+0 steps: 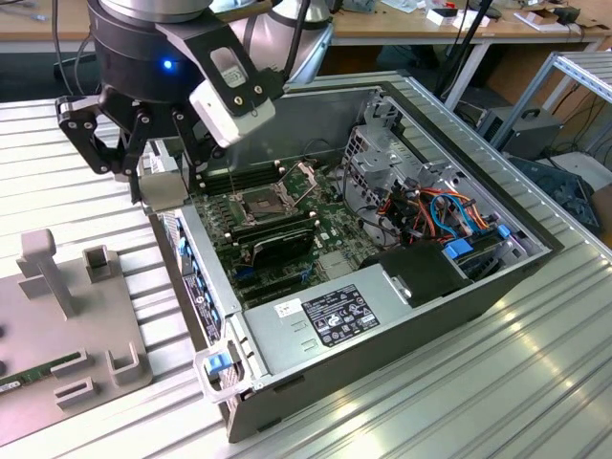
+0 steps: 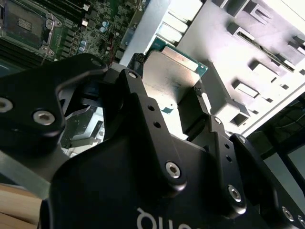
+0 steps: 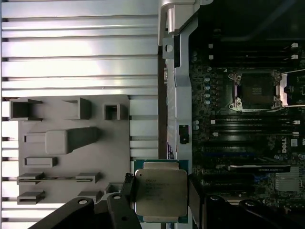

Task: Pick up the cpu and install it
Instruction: 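Pick up the cpu and move it towards the insertion slot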

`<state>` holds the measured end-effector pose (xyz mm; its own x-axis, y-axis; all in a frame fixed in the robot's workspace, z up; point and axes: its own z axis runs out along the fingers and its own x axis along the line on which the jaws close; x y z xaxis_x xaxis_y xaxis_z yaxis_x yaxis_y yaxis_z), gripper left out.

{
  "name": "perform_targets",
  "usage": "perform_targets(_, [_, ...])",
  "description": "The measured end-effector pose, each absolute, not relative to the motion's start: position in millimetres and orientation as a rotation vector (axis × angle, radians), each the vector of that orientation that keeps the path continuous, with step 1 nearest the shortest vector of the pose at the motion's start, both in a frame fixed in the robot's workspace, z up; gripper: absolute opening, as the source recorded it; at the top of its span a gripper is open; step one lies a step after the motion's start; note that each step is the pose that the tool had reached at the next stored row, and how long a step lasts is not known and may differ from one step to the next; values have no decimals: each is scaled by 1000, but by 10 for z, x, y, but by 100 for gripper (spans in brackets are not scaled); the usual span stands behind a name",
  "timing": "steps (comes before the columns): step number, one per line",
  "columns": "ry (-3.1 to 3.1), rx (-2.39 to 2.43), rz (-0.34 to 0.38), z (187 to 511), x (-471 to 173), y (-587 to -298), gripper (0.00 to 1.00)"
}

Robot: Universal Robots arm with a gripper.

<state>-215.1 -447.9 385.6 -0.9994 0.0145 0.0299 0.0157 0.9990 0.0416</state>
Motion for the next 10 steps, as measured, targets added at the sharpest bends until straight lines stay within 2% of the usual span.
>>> perform_targets(10, [-3111, -24, -65, 3857, -2025, -4479, 54])
